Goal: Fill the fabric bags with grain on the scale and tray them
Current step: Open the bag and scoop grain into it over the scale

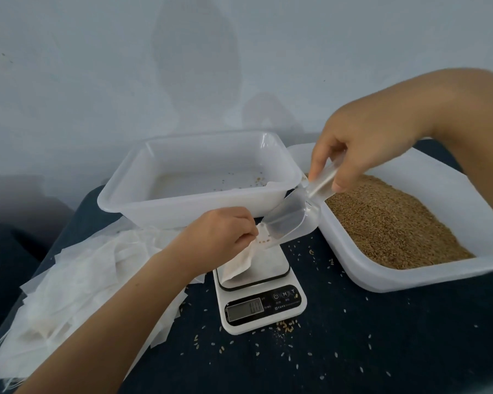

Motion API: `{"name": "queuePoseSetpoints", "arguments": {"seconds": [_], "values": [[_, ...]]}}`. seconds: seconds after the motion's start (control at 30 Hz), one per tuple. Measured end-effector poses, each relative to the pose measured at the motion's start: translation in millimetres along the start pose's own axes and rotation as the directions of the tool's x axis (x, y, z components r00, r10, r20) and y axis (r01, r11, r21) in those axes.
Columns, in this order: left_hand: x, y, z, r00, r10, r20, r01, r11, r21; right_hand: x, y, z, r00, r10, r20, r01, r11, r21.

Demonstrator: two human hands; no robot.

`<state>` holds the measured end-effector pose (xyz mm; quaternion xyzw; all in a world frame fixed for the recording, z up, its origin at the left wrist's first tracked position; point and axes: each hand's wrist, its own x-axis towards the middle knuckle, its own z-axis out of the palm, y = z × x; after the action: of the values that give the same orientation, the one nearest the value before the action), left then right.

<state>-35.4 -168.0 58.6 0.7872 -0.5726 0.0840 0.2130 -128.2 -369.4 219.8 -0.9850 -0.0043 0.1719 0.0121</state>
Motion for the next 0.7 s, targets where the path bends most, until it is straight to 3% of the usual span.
{"name": "queuePoseSetpoints", "arguments": {"seconds": [0.4,0.53,0.7], "values": [[0,-2,0,0.998,-0.039,-0.051,0.039,0.999,-0.006,-2,-20,1,0.996,-0.026,-0.081,0.013,0.987,-0.162],[-3,-6,-4,0.994,-0.069,-0.080,0.068,0.998,-0.015,-12,0,9,0.996,-0.008,-0.087,0.005,0.999,-0.038],[-5,-12,-7,0.986,-0.130,-0.108,0.128,0.992,-0.023,-37,41,29,0.962,0.119,-0.245,-0.033,0.943,0.330]]}}
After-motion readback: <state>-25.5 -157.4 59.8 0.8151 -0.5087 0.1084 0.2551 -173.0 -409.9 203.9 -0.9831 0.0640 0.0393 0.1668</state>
